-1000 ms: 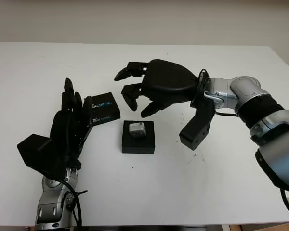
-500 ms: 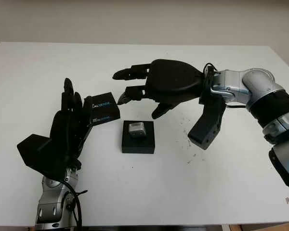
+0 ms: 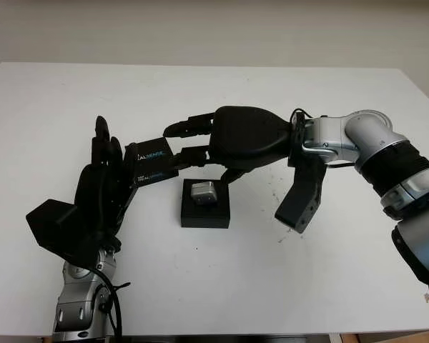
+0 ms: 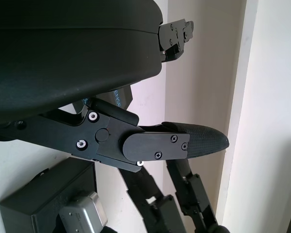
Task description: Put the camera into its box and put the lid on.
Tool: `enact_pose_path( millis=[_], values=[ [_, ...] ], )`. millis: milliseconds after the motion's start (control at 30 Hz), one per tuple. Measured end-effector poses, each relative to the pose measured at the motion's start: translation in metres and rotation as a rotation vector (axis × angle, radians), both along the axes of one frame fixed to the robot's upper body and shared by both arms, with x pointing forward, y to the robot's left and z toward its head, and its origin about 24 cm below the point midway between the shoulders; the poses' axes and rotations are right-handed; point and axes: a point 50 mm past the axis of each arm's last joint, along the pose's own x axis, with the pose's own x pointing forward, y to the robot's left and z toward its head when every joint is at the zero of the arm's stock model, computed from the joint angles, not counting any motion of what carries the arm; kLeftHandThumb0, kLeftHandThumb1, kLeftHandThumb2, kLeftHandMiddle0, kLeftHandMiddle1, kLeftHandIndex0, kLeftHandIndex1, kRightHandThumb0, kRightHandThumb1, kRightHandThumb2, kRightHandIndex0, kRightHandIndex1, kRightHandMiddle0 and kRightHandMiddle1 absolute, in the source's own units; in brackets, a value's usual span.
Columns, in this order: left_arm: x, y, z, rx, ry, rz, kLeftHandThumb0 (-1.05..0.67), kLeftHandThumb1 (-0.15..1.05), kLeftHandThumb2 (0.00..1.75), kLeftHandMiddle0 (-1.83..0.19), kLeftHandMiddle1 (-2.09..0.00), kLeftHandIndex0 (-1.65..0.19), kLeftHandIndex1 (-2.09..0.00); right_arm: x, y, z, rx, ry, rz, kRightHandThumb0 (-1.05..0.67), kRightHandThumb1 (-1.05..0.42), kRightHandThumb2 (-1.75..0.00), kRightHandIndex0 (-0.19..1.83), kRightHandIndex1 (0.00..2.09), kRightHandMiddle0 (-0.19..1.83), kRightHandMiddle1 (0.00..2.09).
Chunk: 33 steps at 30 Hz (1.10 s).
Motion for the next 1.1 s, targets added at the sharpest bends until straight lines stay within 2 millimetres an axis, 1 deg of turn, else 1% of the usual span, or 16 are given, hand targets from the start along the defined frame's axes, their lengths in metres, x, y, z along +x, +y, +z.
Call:
enact_pose_path(
  millis=[167,333,533,767,1000,1033,1067,1100],
  values=[
    [0.0,0.0,0.0,-0.001,0.0,-0.002,-0.7,1.05,0.41,0.19,0.0,0.19,0.0,-0.001,0.004,-0.005,-0.008,0.015,0.013,-0.4,-0.86,-0.05,0.33,0.08,0.42,0.4],
    [0.0,0.0,0.0,-0.002,0.0,0.001,-0.71,1.05,0.4,0.19,0.0,0.19,0.0,-0.002,0.005,-0.011,-0.014,0.036,0.027,-0.4,-0.86,-0.05,0.33,0.08,0.43,0.39],
    [0.0,0.0,0.0,-0.002,0.0,0.001,-0.7,1.05,0.41,0.19,0.0,0.19,0.0,-0.002,0.005,-0.012,-0.024,0.042,0.032,-0.39,-0.87,-0.06,0.31,0.06,0.43,0.37],
    [0.0,0.0,0.0,-0.001,-0.005,0.0,-0.7,1.05,0.43,0.19,0.0,0.19,0.0,-0.002,0.005,-0.015,-0.038,0.032,0.04,-0.41,-0.87,-0.05,0.33,0.07,0.48,0.39],
    [0.0,0.0,0.0,0.0,-0.005,0.0,-0.71,1.05,0.41,0.19,0.0,0.19,0.0,-0.003,0.004,-0.015,-0.039,0.032,0.042,-0.4,-0.87,-0.06,0.37,0.08,0.58,0.46],
    [0.0,0.0,0.0,-0.001,-0.005,0.0,-0.71,1.05,0.41,0.19,0.0,0.19,0.0,-0.003,0.004,-0.015,-0.039,0.032,0.042,-0.41,-0.88,-0.06,0.37,0.08,0.62,0.5],
    [0.0,0.0,0.0,-0.001,-0.005,0.0,-0.71,1.05,0.41,0.19,0.0,0.19,0.0,-0.003,0.004,-0.015,-0.039,0.032,0.041,-0.41,-0.88,-0.06,0.38,0.08,0.63,0.63],
    [0.0,0.0,0.0,-0.001,-0.005,0.0,-0.71,1.05,0.41,0.19,0.0,0.19,0.0,-0.003,0.004,-0.015,-0.037,0.033,0.042,-0.41,-0.88,-0.05,0.39,0.08,0.58,0.81]
  ],
)
